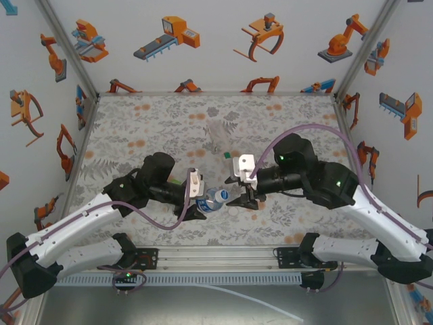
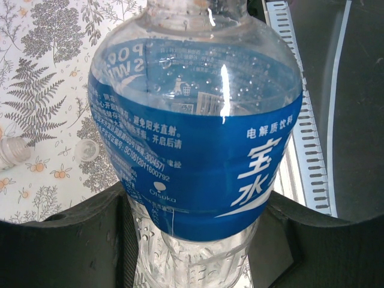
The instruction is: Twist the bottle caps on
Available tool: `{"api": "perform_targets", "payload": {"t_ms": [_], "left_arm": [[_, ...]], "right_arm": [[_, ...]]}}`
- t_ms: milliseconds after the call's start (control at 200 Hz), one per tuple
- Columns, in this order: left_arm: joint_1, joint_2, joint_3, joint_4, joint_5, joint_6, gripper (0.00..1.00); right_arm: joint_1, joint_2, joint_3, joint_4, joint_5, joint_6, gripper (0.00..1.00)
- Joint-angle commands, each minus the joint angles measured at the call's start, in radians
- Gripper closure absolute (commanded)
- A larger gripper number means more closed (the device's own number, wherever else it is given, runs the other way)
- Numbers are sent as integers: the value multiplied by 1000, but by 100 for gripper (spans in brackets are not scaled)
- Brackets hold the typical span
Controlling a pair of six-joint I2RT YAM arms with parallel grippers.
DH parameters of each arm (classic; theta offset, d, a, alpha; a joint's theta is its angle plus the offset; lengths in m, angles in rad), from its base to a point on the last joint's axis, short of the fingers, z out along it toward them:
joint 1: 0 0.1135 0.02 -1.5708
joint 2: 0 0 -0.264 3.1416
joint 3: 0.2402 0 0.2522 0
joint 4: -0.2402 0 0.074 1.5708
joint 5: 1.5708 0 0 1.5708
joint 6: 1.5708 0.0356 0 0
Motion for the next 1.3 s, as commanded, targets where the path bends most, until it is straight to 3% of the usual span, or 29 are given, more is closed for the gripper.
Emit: {"api": "perform_targets", "payload": {"t_ms": [0, 280, 566, 736, 826, 1087, 1297], "left_arm": [[-6, -7, 28, 14, 39, -7, 100], [-11, -16, 23, 15, 36, -15, 100], [-12, -23, 23, 15, 36, -14, 100], [-12, -22, 23, 18, 35, -13, 100], [-12, -19, 20, 24, 19, -17, 100], [-13, -16, -17, 98, -188, -34, 100], [-12, 10, -22, 157, -234, -39, 100]], "right_arm": [[-1, 20, 20, -32, -70, -76, 49], [-1, 51, -2, -16, -91, -70, 61], [1, 51, -24, -3, -55, -53, 64], [1, 50, -34, 17, -30, 14, 85], [1, 45, -59, 74, 21, 166, 100], [-1, 29, -150, 194, 372, 921, 100], [-4, 29, -211, 133, 563, 1548, 100]]}}
